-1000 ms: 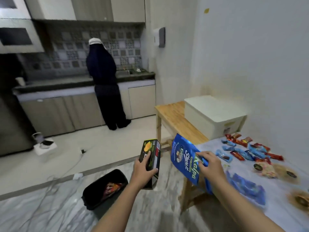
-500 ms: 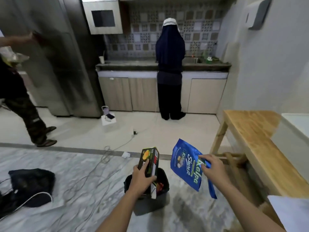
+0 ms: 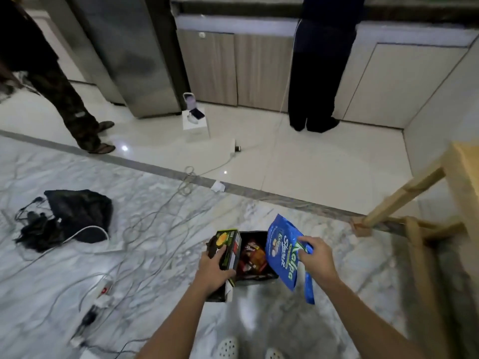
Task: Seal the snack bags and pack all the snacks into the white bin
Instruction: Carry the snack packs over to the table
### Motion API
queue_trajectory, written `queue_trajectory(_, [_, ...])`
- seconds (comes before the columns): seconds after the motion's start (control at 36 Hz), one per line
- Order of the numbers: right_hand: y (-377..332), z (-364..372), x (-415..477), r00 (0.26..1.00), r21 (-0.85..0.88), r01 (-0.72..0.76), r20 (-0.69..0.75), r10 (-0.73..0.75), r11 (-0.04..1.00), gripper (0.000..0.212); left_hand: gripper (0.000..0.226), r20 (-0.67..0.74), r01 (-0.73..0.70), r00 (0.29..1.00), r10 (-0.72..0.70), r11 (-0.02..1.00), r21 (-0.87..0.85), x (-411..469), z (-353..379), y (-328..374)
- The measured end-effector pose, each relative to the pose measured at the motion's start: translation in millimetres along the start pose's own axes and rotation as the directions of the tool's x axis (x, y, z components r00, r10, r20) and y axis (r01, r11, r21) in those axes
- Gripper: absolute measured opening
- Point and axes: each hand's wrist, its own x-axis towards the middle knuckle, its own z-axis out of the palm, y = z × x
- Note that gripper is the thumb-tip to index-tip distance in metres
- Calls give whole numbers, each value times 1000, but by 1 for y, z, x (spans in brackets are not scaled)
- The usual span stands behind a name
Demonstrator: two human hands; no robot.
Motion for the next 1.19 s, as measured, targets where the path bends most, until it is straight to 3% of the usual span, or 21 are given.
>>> queue_trajectory(0.14, [40, 53, 33, 992, 58, -126, -2, 126, 990, 30, 83, 63, 42, 997, -52, 988, 145, 68, 16, -27])
queue_trajectory(0.22, [67, 89, 55, 977, 111, -214, 6, 215, 970, 31, 80, 108, 55, 992, -71, 988, 144, 115, 25, -44])
queue_trajectory(0.31, [95, 123, 77, 944, 154, -329, 18, 330, 932, 31, 79, 163, 90, 980, -111, 987, 130, 154, 40, -61])
queue_trajectory(0.5, [133, 180, 113, 864, 165, -503, 71, 499, 848, 36, 73, 257, 117, 948, -189, 955, 274, 217, 77, -90])
queue_trajectory(0.83, [165, 218, 146, 841, 108, -522, 231, 489, 846, 55, 74, 264, 144, 941, -213, 956, 257, 266, 102, -114])
queue_trajectory(0.94, [154, 212, 137, 855, -35, -467, 238, 461, 884, 61, 65, 217, 103, 966, -141, 979, 177, 255, 94, -109])
queue_trajectory(1.03, [137, 195, 125, 881, -145, -397, 217, 421, 906, 58, 58, 225, 61, 970, -94, 987, 151, 239, 74, -93])
queue_trajectory(1.19, [87, 155, 100, 909, -176, -342, 185, 373, 923, 42, 60, 195, -7, 981, -16, 993, 115, 199, 32, -52])
